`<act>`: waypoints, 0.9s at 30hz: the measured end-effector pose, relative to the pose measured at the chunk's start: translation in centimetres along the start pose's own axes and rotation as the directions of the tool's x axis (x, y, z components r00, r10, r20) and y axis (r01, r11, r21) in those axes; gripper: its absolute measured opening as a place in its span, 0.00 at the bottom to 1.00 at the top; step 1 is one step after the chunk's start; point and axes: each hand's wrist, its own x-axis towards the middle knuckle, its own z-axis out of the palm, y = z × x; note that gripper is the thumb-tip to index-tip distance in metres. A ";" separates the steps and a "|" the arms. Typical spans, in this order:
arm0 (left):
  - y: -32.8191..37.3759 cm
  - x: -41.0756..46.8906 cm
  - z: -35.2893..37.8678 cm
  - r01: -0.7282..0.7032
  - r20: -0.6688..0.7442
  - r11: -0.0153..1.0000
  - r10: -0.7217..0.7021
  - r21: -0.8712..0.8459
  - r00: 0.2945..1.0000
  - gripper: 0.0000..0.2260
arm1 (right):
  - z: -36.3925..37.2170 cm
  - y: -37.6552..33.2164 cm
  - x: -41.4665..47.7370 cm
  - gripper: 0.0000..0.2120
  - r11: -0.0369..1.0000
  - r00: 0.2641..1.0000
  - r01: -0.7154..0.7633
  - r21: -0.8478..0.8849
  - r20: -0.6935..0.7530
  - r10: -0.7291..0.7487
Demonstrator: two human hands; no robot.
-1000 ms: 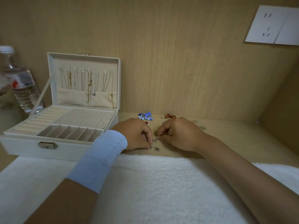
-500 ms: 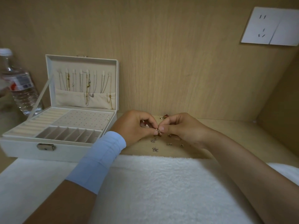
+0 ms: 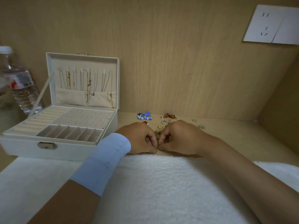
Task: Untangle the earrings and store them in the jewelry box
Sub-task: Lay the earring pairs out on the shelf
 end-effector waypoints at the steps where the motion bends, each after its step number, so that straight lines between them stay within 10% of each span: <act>1: 0.0 0.0 -0.1 0.003 0.003 1.000 -0.003 -0.002 1.000 0.05 | -0.4 0.1 0.0 0.04 1.000 1.000 0.000 0.023 -0.004 0.000; 11: 2.8 1.4 -1.0 -0.059 -0.198 0.989 0.031 -0.134 0.980 0.03 | -7.0 7.0 -2.1 0.02 0.955 0.976 -0.140 0.263 -0.123 0.178; 21: 7.7 6.7 1.5 -0.140 -0.016 0.935 0.153 0.325 0.988 0.03 | -6.8 11.9 -3.0 0.05 0.944 0.972 -0.234 0.231 0.032 0.233; 27: 8.2 7.6 1.9 -0.164 0.017 0.945 0.167 0.284 0.986 0.03 | -6.5 12.7 -2.8 0.06 0.937 0.955 -0.289 0.196 0.125 0.269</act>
